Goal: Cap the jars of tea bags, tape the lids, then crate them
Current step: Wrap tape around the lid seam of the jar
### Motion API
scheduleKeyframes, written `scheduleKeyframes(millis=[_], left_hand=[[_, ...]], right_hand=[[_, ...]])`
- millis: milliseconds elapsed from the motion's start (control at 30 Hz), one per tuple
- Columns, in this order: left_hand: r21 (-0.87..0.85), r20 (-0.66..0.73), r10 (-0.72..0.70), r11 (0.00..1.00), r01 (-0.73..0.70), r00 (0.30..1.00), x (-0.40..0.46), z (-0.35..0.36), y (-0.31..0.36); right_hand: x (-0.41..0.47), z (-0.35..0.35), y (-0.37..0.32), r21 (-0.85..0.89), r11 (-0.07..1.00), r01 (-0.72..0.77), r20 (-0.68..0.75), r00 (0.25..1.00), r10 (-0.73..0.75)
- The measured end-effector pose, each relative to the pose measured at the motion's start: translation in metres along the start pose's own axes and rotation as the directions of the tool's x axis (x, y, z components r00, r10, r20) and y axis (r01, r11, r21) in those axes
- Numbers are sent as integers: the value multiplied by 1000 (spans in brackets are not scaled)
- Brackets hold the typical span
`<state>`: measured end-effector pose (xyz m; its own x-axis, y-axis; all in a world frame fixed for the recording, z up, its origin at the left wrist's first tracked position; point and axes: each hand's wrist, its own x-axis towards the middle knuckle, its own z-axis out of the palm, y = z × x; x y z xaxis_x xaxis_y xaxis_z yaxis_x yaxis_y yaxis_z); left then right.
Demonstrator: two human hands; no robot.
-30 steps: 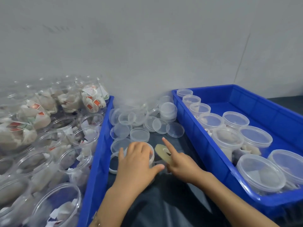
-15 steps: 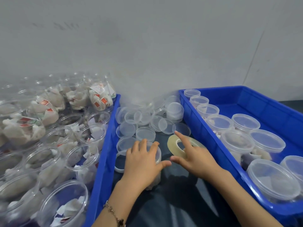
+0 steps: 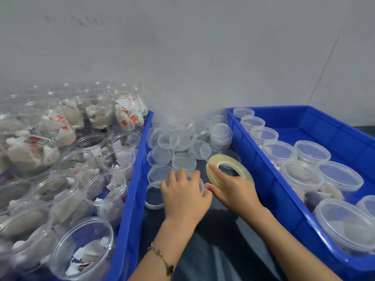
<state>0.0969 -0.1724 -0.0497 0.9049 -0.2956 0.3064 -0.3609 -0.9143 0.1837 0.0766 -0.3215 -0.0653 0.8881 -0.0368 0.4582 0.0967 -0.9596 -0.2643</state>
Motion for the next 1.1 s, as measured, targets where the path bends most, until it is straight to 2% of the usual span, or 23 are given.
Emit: scheduleKeyframes(millis=[100, 233, 500, 567, 633, 700, 767, 833, 933, 1000, 1100], left_hand=[[14, -5, -28, 1000, 28, 1000, 0, 4, 1], [-4, -20, -79, 997, 79, 997, 2, 5, 1], [14, -39, -137, 990, 137, 990, 2, 0, 6], [-53, -115, -48, 998, 42, 992, -13, -4, 23], [-90, -113, 122, 987, -133, 986, -36, -3, 43], [-75, -82, 141, 986, -147, 987, -37, -4, 46], [-99, -77, 24, 995, -31, 997, -20, -8, 32], [-134, -97, -60, 990, 47, 993, -10, -13, 16], [-152, -115, -84, 986, 66, 990, -8, -10, 12], [-120, -120, -68, 991, 54, 990, -6, -7, 15], [-64, -32, -121, 991, 119, 992, 3, -6, 17]], right_hand=[[2, 1, 1, 18, 997, -75, 70, 995, 73], [4, 2, -2, 25, 999, -35, 18, 999, 34], [18, 20, 2, 30, 997, -74, 42, 996, 72], [35, 22, 13, -12, 982, -188, 57, 980, 188], [58, 19, 26, 39, 946, -321, 148, 939, 312], [70, 23, 25, 85, 962, -261, 192, 951, 242], [71, 29, 15, 49, 990, -130, 182, 976, 120], [64, 39, 12, 28, 998, -64, 176, 983, 59], [50, 50, 17, 13, 995, -100, 251, 964, 93], [40, 59, 19, -77, 994, -82, 347, 932, 104], [29, 66, 18, -157, 986, -53, 383, 917, 110]])
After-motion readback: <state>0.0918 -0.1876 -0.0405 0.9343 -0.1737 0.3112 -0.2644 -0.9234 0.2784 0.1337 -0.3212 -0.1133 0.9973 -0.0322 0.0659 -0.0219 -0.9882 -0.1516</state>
